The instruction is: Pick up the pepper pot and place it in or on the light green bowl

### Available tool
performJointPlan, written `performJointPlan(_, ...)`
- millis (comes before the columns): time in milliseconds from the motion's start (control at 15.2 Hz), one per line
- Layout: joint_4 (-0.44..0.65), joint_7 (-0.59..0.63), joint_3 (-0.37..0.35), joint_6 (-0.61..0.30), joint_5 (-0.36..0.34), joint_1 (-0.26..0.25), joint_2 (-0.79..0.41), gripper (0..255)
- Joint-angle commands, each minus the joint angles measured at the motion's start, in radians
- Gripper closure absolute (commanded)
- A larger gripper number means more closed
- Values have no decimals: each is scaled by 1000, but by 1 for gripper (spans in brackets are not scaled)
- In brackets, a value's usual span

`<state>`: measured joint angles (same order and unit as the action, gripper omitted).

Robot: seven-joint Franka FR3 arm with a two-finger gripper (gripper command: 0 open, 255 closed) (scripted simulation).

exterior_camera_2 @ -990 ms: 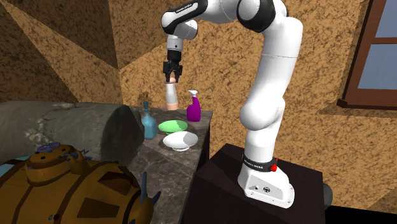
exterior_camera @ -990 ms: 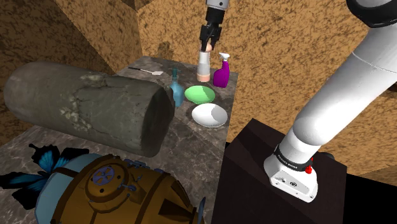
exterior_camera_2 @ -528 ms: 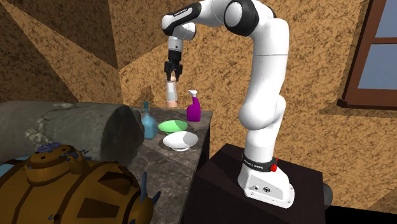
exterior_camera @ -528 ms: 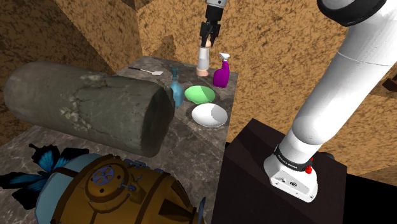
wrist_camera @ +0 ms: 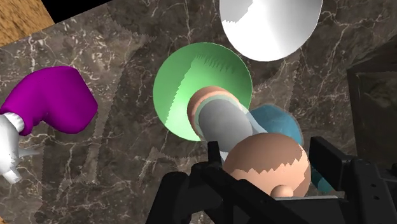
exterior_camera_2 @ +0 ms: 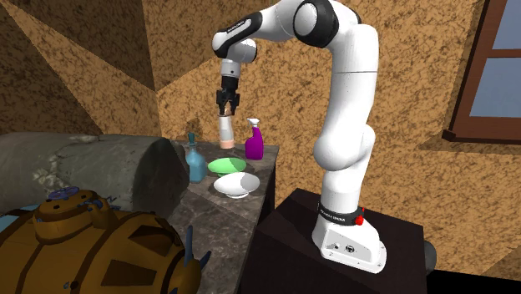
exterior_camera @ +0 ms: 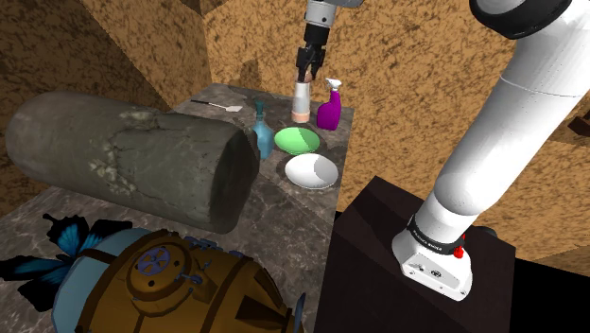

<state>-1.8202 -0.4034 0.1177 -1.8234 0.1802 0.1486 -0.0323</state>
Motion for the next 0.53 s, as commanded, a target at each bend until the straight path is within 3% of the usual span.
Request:
performJointPlan(0, -28, -3, -1, -30, 2, -1, -1, 255)
performJointPlan(462, -102, -19, -2, -119, 9, -2, -18, 255)
